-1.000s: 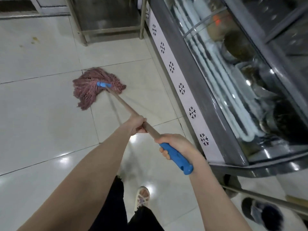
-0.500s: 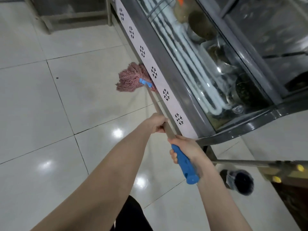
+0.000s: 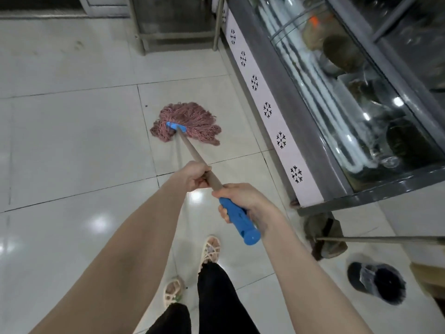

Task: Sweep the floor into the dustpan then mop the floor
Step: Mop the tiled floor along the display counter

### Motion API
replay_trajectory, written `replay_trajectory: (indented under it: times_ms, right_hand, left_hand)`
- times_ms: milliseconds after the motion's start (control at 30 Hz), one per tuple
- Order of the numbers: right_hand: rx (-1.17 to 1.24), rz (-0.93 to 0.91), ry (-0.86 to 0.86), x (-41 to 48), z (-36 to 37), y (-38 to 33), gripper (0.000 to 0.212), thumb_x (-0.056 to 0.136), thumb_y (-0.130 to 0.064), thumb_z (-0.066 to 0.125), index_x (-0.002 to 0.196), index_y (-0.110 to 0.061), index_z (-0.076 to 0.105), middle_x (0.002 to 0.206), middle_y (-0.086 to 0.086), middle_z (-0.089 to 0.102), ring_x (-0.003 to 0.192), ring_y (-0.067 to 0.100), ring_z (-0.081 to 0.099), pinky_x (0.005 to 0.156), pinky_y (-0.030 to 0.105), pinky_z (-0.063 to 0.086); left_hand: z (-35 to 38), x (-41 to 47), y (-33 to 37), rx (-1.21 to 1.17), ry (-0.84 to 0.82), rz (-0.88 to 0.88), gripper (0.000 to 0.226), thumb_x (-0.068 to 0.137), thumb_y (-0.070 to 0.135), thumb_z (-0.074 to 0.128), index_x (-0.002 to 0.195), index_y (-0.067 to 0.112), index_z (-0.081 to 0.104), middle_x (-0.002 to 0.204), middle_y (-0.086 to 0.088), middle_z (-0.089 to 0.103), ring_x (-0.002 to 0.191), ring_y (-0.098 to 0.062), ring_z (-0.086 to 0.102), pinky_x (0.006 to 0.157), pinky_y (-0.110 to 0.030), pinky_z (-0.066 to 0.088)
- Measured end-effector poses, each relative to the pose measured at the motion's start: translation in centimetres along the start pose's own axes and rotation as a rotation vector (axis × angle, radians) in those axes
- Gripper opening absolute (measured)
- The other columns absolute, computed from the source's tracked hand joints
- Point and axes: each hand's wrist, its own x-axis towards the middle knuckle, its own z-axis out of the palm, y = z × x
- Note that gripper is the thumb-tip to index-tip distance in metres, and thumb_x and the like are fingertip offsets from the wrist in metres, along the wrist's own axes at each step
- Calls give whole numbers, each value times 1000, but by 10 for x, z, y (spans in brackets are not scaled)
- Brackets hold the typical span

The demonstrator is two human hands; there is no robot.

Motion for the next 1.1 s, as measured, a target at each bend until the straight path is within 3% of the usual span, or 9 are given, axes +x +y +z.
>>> replay_trajectory:
  times_ms: [100, 233, 333, 433, 633, 733, 800, 900, 1100]
  right_hand:
    - [-55, -12, -85, 3, 53, 13, 17, 90, -7, 62, 101, -7, 50, 62, 10, 46, 32, 14, 46, 36, 17, 41]
    - [-146, -20, -171, 4, 107, 35, 14, 89, -10, 63, 96, -6, 52, 57, 9, 48, 34, 13, 48, 37, 17, 39]
    - [-185, -5, -184, 3, 128, 44, 14, 88, -9, 62, 99, -4, 55, 55, 8, 48, 32, 11, 46, 36, 15, 37]
    - [-230, 7, -149, -1, 132, 43, 15, 87, -9, 63, 100, -4, 58, 55, 8, 49, 33, 12, 46, 37, 16, 37]
    - [-206, -22, -28, -15, 95, 27, 29, 89, -9, 61, 115, 3, 59, 58, 10, 49, 32, 10, 46, 36, 16, 38]
    - [-161, -17, 53, -23, 69, 26, 34, 89, -9, 61, 120, 4, 57, 58, 11, 50, 33, 11, 45, 36, 17, 38]
    - [-119, -22, 105, -23, 51, 23, 34, 89, -9, 61, 121, 3, 57, 58, 11, 49, 33, 12, 45, 36, 18, 38]
    - [-46, -17, 164, -15, 32, 10, 33, 90, -10, 61, 120, 2, 57, 58, 11, 48, 32, 12, 44, 35, 17, 38]
    - [29, -32, 196, 42, 10, -48, 22, 89, -9, 63, 109, 0, 61, 57, 11, 48, 32, 13, 43, 35, 17, 38]
  left_hand:
    - [-62, -25, -22, -58, 94, -9, 9, 99, 5, 44, 94, -2, 48, 87, -17, 54, 78, -25, 60, 68, -36, 56]
    - [-126, -54, -54, -119, 227, -24, 17, 99, 3, 42, 82, 0, 46, 81, -16, 53, 68, -23, 57, 39, -25, 53]
    - [-151, -66, -74, -123, 273, -39, 19, 99, 4, 41, 81, 1, 45, 86, -19, 55, 68, -25, 58, 38, -25, 52]
    - [-157, -65, -82, -168, 300, -20, 19, 98, 3, 44, 79, 1, 45, 78, -17, 54, 64, -26, 57, 33, -25, 49]
    - [-109, -42, -61, -162, 207, 44, 5, 97, 1, 44, 101, -1, 41, 76, -12, 48, 59, -24, 54, 37, -30, 50]
    - [-69, -30, -49, -129, 106, 72, 5, 97, 2, 44, 93, 1, 41, 73, -10, 44, 54, -23, 49, 31, -23, 44]
    - [-45, -19, -37, -113, 46, 68, 13, 96, 1, 44, 84, 4, 41, 74, -12, 46, 58, -24, 52, 36, -29, 49]
    - [-16, 2, -17, -62, -39, 51, 7, 96, 2, 45, 89, 2, 43, 79, -15, 52, 66, -26, 58, 49, -36, 53]
    - [-7, 68, 47, -9, -58, 30, 6, 97, 6, 45, 96, 0, 44, 84, -15, 53, 73, -26, 61, 52, -34, 55]
